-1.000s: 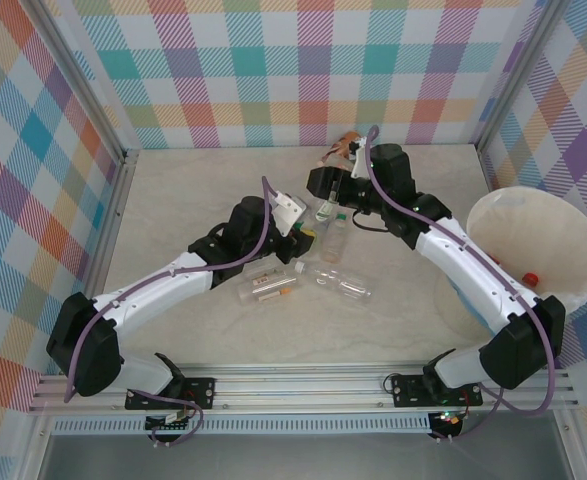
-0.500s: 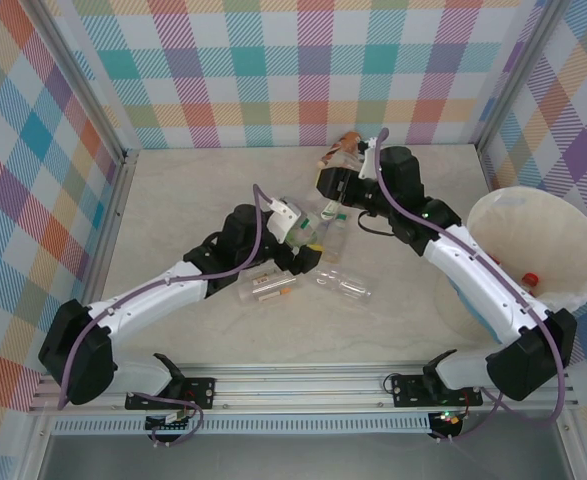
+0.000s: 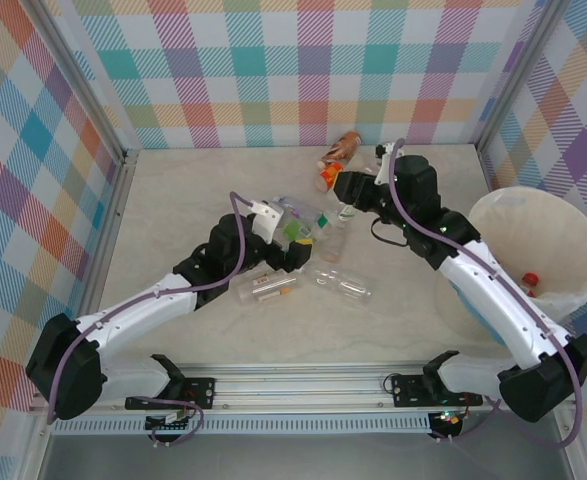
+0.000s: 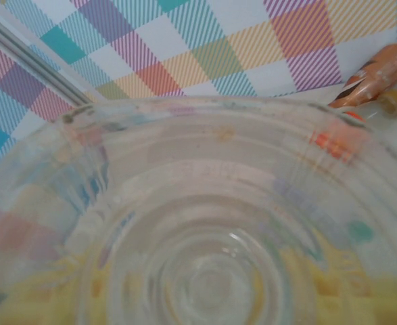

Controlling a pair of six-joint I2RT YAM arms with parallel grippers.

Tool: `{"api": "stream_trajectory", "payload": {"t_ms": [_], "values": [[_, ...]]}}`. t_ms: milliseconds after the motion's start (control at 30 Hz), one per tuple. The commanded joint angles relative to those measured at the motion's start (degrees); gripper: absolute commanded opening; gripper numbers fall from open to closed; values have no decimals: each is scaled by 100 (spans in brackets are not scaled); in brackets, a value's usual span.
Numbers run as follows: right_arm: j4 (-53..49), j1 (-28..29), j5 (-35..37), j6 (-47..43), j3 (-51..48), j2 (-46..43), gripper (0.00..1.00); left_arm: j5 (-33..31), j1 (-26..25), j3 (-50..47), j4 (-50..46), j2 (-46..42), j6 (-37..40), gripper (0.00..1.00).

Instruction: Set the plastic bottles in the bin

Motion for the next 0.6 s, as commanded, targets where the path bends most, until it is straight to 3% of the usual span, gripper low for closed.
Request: {"api": "stream_trajectory", "payload": {"t_ms": [0, 200, 567], "values": [[-317, 10, 619, -502, 38, -371, 52, -620, 229, -161, 212, -188, -477, 100], [-996, 12, 1794, -1398, 325, -868, 52, -1259, 394, -445, 279, -322, -788, 100], [-678, -136, 4217, -3257, 204, -1950, 50, -1271, 422, -516, 464, -258, -753, 100]]}}
